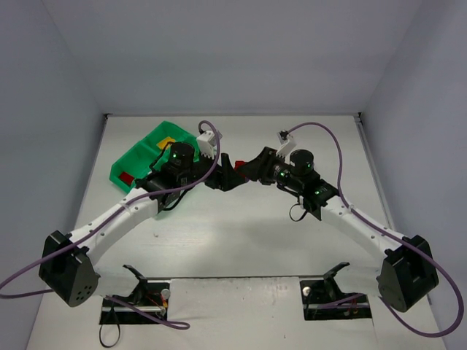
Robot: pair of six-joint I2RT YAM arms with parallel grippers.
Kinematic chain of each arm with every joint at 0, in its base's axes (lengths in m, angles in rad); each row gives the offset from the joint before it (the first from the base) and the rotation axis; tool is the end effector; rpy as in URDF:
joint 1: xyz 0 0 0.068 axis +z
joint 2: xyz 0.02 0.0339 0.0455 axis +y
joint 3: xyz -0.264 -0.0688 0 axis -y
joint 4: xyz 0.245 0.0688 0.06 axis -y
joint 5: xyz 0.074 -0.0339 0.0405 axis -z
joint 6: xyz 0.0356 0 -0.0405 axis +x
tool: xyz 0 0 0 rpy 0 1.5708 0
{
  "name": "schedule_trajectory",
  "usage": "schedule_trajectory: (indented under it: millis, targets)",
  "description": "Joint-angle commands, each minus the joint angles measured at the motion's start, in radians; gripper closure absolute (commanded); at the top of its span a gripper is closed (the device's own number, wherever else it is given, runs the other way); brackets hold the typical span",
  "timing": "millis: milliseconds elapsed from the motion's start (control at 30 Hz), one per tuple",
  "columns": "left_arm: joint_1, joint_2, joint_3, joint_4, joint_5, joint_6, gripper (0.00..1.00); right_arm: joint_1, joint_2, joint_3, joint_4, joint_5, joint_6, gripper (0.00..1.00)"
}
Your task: Sort the legos into containers by color
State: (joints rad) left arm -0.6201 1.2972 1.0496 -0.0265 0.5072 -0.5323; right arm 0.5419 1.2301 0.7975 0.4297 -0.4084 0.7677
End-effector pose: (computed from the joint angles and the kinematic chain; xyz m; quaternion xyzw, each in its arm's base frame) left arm 0.2358 -0.1896 0.3374 0.1852 0.7642 -0.4862 0.3812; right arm 0.2378 0.1596 0.3138 -0.0642 0.7051 0.5350 0.4610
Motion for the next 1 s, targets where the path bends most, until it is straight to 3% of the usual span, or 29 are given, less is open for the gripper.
schedule_trajectory:
  millis: [0,600,967]
  targets:
    - [-0.004,-0.015,0.015,0.122,-0.004,-0.021,0.35,-0.002,-0.03,0.058,0.067,-0.003,0.018,1.0]
    - [-0.027,0.014,0.01,0.178,-0.068,-0.054,0.4,0.006,-0.021,0.046,0.115,-0.007,0.056,1.0]
    - [-0.027,-0.002,0.007,0.203,-0.147,-0.074,0.5,0.015,-0.014,0.037,0.124,-0.009,0.059,1.0]
